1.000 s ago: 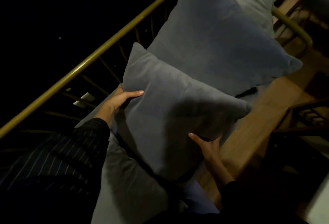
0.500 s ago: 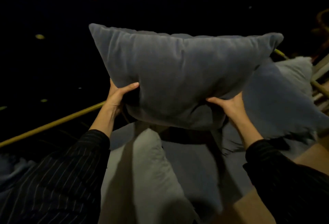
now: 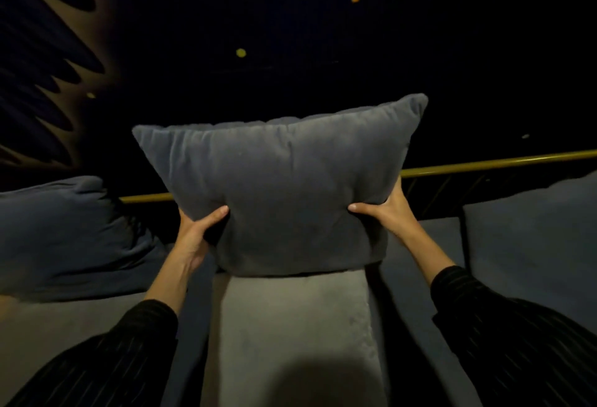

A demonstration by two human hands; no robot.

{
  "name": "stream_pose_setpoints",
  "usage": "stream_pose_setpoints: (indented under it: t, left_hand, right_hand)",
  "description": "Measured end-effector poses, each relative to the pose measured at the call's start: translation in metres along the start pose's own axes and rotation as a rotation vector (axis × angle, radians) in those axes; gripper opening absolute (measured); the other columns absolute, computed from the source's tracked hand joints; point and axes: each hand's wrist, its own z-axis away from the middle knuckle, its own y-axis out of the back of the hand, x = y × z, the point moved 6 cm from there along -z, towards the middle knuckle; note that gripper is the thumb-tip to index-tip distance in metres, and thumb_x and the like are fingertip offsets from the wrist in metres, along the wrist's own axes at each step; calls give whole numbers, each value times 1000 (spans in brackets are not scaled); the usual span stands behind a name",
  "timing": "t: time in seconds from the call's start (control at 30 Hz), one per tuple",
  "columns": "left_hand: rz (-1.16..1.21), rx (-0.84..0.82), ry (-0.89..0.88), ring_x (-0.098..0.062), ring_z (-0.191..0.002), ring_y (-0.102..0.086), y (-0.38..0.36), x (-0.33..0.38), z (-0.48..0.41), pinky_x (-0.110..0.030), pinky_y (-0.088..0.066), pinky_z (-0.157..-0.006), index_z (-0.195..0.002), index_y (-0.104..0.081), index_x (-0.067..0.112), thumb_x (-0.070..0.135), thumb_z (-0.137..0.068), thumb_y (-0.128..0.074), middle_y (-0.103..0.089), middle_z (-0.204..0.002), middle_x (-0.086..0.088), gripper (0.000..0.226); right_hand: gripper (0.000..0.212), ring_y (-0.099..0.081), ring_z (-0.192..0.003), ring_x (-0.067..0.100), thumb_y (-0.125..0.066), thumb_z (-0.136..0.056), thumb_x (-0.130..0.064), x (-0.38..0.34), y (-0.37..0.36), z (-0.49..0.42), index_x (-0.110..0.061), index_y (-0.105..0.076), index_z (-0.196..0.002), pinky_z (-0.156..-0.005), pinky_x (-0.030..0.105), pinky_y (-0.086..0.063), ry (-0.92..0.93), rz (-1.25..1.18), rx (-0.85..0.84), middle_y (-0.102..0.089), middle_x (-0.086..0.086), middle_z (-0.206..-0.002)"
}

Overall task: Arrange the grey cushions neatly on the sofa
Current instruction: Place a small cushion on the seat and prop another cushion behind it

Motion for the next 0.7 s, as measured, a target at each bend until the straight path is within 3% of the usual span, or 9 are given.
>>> stream_pose_setpoints:
  t: [0.13, 0.23, 0.3, 0.43, 0.53, 0.63, 0.7]
  left_hand:
    - [-74, 1, 82, -20, -137, -47, 11, -40, -11, -47, -37, -116, -155, -23, 24, 34, -55, -95, -44, -154, 0, 123]
    - [-160, 4, 102, -18, -137, -44, 1, -61, -16, -31, -38, -108, -154, -25, 15, 11, -79, -80, -43, -153, -2, 94]
    - [-225, 29, 108, -19, -139, -43, -6, -71, -18, -27, -36, -106, -154, -25, 12, 5, -80, -77, -42, -153, -4, 91]
    - [-298, 60, 155, -24, -144, -37, -15, -73, -27, -37, -32, -118, -156, -18, 15, 39, -61, -91, -32, -160, -6, 122]
    - [-373, 139, 120, -25, -145, -35, -13, -77, -20, -41, -31, -119, -156, -12, 17, 42, -71, -85, -27, -161, -7, 115]
    - [-501, 150, 103, -27, -147, -32, 4, -111, 14, -42, -32, -118, -157, -16, 18, 45, -76, -80, -27, -161, -8, 107]
    - [-651, 158, 264, -33, -150, -22, 32, -152, 42, -49, -26, -120, -159, -9, 17, 48, -76, -79, -18, -164, -11, 113]
  right_hand:
    - [122, -38, -132, 9, -89, -61, -7, 30, -19, -15, -28, -10, -152, -109, 31, -35, -89, 7, -102, -36, -13, -142]
    - [117, -40, -134, 14, -88, -62, -5, 64, -17, -7, -18, -13, -151, -111, 34, -36, -180, 16, -46, -36, -3, -149]
    - [111, -41, -135, 17, -86, -64, -2, 82, -15, 1, -12, -17, -150, -112, 36, -37, -232, 11, 7, -37, 1, -150]
    - [102, -38, -138, 20, -84, -69, -6, 88, -15, -2, -6, -20, -149, -114, 37, -34, -212, 73, 78, -36, 9, -153]
    - [95, -36, -133, 10, -79, -77, -14, 89, -20, 4, -6, -18, -150, -108, 22, -33, -177, 94, 133, -36, -1, -145]
    - [98, -44, -135, 22, -74, -74, -45, 123, -28, 43, -7, -25, -150, -115, 38, -35, -269, 70, 197, -42, 7, -148]
    - [101, -38, -141, 30, -74, -74, -50, 160, -38, 79, -13, -22, -153, -116, 44, -32, -462, 117, 107, -37, 14, -154]
